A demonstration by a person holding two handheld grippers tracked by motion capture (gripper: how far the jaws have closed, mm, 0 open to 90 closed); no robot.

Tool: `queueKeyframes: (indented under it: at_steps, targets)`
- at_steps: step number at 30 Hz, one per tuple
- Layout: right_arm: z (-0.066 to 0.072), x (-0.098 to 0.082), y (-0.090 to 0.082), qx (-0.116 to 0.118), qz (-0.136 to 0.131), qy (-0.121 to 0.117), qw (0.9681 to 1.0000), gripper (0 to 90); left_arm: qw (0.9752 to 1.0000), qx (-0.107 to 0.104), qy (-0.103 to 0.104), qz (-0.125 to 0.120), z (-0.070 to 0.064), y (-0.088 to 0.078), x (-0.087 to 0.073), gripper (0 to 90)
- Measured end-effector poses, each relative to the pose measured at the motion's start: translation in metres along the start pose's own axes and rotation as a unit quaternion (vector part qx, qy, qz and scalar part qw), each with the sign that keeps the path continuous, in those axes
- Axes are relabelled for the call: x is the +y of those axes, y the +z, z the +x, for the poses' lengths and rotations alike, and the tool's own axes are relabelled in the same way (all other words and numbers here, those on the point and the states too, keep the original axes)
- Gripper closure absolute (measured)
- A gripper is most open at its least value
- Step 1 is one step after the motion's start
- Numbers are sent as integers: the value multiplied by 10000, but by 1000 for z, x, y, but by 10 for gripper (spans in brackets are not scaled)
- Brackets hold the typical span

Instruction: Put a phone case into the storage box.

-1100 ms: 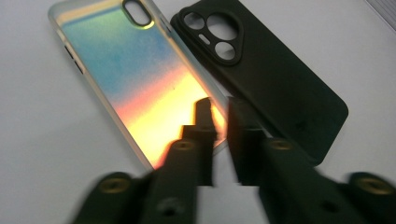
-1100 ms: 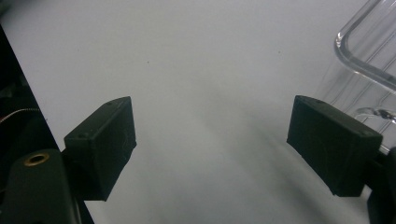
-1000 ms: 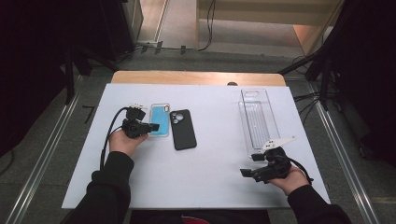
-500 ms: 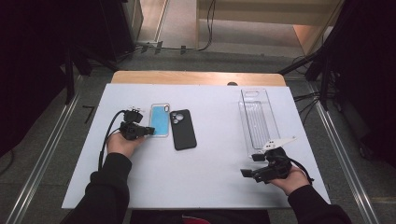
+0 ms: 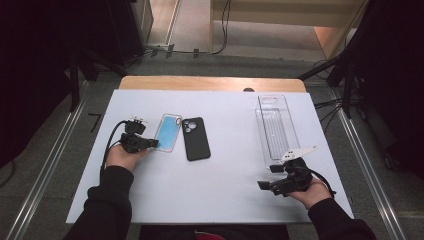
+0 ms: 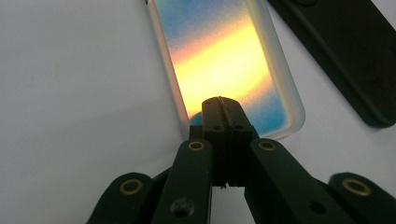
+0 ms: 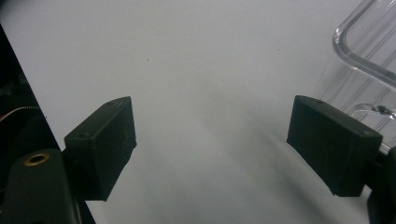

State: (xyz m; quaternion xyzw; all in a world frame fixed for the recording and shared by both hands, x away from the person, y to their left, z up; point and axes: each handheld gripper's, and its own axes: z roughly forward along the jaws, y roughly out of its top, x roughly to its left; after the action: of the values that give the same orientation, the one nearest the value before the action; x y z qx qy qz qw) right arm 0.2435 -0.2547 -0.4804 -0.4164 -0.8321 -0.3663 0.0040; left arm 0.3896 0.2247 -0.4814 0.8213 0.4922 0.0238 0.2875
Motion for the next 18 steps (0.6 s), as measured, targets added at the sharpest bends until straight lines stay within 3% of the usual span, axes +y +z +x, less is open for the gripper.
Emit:
queueKeyframes:
  at_steps: [18]
  targets:
    - [0,0,0,-10,5,18,10000,137,9998,-50,-106,165,11,-26,-32,888]
